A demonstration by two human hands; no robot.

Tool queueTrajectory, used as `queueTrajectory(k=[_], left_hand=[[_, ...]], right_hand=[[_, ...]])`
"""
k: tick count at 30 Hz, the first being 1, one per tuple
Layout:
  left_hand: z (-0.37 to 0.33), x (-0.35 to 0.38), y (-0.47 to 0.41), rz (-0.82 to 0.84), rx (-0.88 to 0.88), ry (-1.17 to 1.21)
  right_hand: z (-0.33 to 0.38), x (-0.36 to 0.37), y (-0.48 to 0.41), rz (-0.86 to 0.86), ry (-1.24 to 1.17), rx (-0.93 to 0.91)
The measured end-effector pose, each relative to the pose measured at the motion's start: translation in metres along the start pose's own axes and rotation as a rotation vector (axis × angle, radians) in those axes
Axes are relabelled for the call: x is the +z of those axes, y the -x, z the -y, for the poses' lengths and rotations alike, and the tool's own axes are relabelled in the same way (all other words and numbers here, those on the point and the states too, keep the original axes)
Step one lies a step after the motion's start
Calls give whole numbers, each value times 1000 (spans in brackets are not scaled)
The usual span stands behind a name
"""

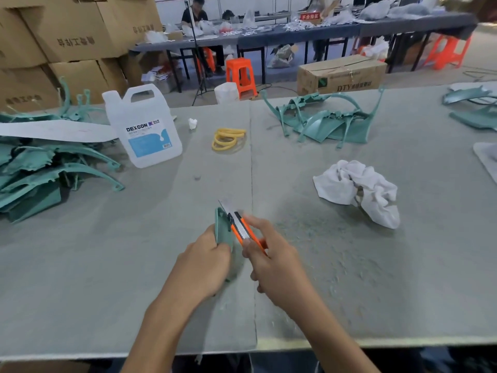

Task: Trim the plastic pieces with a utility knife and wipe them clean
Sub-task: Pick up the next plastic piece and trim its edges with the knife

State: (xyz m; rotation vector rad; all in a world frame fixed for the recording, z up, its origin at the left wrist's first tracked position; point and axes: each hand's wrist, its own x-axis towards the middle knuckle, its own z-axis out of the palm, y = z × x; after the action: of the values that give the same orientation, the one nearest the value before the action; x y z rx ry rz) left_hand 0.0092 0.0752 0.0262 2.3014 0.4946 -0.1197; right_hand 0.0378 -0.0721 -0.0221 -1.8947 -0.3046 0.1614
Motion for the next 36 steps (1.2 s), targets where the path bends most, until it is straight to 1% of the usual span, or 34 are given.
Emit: queueTrajectory(k=[3, 4, 8, 11, 13, 15, 19, 22, 25, 29, 32, 34, 36], left_hand=[[6, -3, -3, -10, -10, 71], [8, -3, -5, -13, -4, 86], [12, -1, -7, -12, 25, 84], [12, 2, -6, -9, 31, 61], [13, 3, -6, -12, 31, 71], [14, 2, -7, -22, 33, 80], [15, 0, -8, -38, 42, 89], [15, 0, -7, -24, 51, 108], [15, -1, -6, -21, 41, 132], [16, -1, -7, -12, 24, 146], [19, -5, -10, 1, -3, 201], [20, -9, -9, -2, -23, 242], [21, -10, -7, -19, -24, 257]], right_hand=[[-4, 5, -11, 36, 74, 83], [-4, 5, -16, 51, 143, 95], [-6, 4, -31, 124, 551, 155], [-3, 5, -31, 155, 684, 129], [2, 3, -30, 130, 676, 95], [6, -2, -27, 85, 615, 81], [19, -9, -11, -19, 394, -10], [30, -5, 3, -24, 239, -87], [34, 0, 9, -24, 216, -128], [33, 1, 8, -16, 203, -123], [35, 6, 0, 6, 179, -126], [33, 13, -8, 15, 246, -135], [26, 17, -16, 25, 348, -104]])
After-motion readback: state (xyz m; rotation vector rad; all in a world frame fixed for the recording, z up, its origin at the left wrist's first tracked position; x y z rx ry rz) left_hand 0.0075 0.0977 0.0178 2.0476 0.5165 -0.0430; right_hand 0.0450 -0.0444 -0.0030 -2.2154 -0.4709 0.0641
